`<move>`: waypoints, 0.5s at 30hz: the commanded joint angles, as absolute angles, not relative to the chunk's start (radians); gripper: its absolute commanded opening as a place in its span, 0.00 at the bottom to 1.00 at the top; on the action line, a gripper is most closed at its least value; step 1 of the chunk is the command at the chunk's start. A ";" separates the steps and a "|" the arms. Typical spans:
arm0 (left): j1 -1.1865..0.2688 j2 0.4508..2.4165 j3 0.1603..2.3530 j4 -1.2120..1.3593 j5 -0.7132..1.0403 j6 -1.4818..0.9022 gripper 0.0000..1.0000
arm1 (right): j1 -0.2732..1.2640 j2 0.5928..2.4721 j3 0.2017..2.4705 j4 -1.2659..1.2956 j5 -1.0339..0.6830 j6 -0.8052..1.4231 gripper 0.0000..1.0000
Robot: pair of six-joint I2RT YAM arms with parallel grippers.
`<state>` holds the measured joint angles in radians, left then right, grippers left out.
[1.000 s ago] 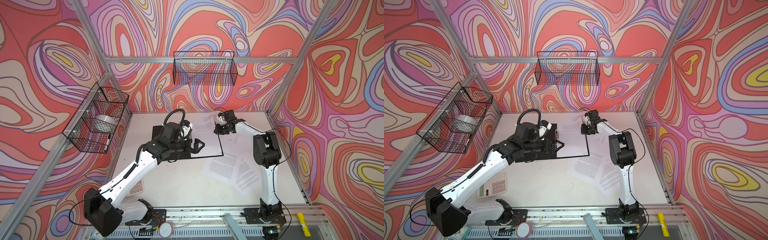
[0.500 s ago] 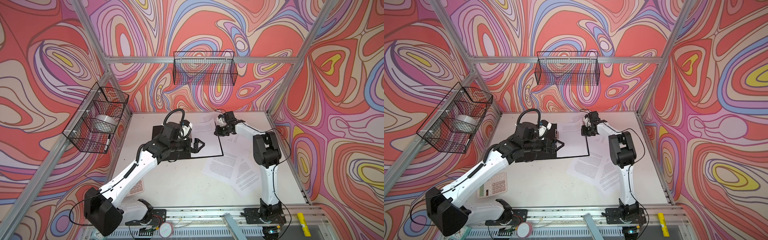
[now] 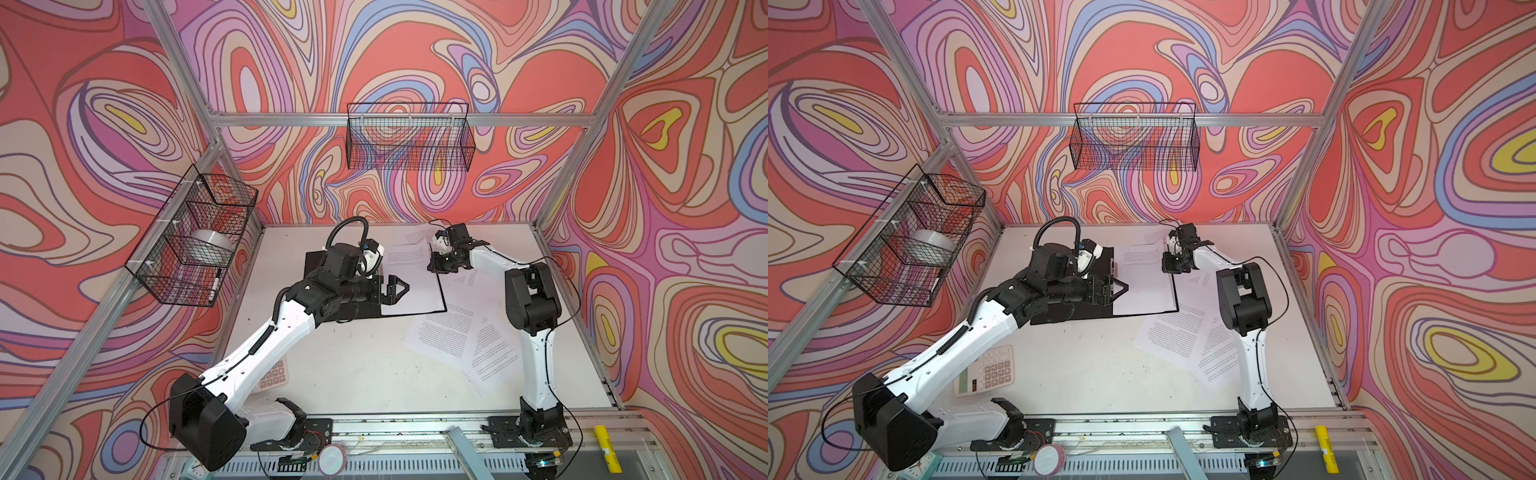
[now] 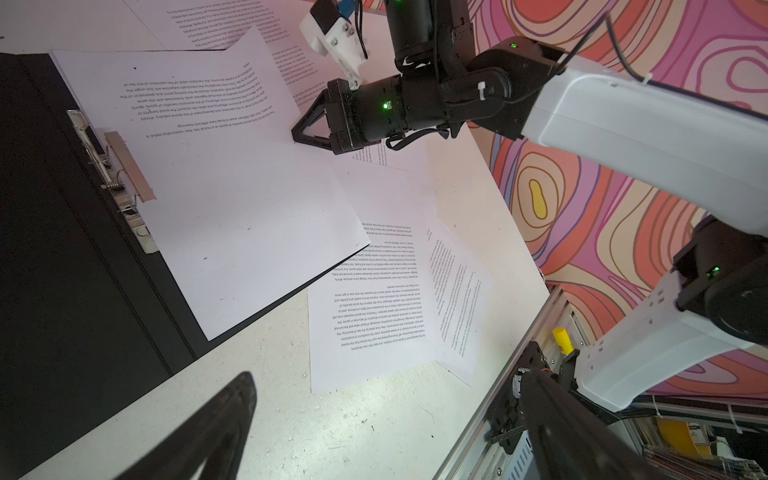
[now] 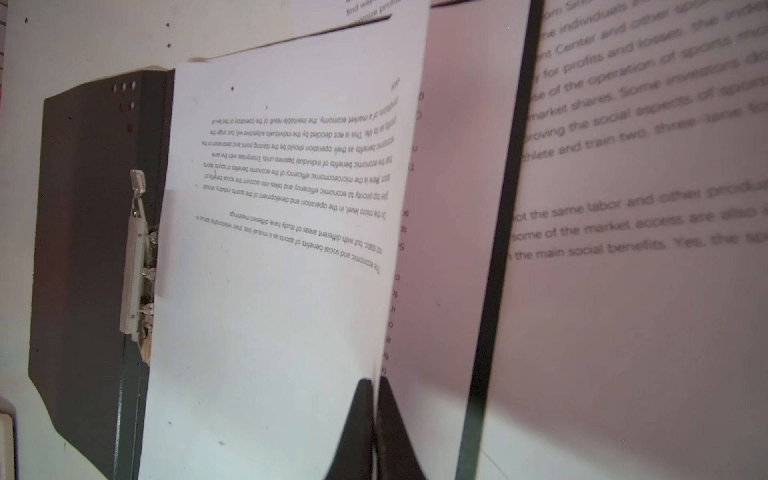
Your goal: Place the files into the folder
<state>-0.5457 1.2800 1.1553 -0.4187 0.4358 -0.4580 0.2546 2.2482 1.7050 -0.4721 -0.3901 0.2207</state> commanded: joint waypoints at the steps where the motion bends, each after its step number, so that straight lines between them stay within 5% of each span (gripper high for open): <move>1: -0.537 1.290 1.144 -0.400 0.454 -0.466 1.00 | 0.255 2.267 1.727 -0.474 -0.405 0.216 0.00; 15: -0.531 1.290 1.141 -0.396 0.466 -0.471 1.00 | 0.256 2.281 1.736 -0.449 -0.436 0.248 0.00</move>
<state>-0.5411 1.2846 1.1515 -0.4164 0.4496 -0.4679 0.2546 2.2555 1.7054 -0.4618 -0.4171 0.2367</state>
